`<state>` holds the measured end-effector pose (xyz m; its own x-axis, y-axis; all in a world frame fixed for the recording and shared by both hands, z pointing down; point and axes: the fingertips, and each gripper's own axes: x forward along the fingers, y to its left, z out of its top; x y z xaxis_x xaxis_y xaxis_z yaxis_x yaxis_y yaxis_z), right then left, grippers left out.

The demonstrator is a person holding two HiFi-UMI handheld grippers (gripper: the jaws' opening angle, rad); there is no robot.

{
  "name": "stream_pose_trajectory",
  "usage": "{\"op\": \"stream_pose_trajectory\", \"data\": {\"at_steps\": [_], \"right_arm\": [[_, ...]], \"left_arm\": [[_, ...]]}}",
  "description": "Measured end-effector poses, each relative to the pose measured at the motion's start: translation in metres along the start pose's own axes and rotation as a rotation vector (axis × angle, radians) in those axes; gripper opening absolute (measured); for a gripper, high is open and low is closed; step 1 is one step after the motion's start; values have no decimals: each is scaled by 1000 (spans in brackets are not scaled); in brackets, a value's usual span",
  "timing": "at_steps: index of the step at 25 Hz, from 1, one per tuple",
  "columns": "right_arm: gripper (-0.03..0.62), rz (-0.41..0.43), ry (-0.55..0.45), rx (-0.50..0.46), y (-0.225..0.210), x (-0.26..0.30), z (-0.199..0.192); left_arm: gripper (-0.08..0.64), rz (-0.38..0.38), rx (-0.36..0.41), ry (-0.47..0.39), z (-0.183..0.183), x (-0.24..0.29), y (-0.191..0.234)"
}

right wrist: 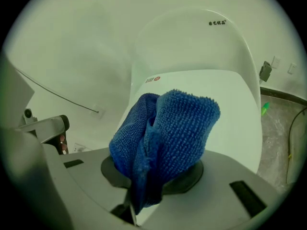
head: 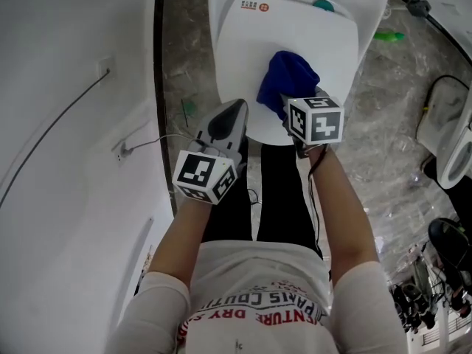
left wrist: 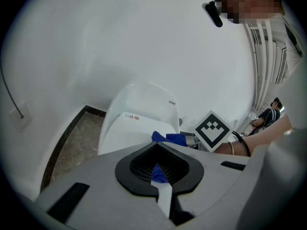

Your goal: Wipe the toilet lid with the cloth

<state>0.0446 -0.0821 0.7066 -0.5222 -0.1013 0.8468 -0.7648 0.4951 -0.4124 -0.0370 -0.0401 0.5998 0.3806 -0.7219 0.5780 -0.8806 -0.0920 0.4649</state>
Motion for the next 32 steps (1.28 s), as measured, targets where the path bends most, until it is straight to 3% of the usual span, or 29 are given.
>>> {"op": "stream_pose_trajectory", "data": {"at_steps": [11, 26, 32], "right_arm": [[95, -23, 3, 4, -75, -42, -23], [94, -199, 69, 63, -198, -83, -73], [94, -305, 109, 62, -213, -92, -85]], "left_arm": [[6, -3, 32, 9, -21, 36, -61], [6, -7, 44, 36, -36, 73, -111], [6, -3, 79, 64, -45, 65, -101]]}}
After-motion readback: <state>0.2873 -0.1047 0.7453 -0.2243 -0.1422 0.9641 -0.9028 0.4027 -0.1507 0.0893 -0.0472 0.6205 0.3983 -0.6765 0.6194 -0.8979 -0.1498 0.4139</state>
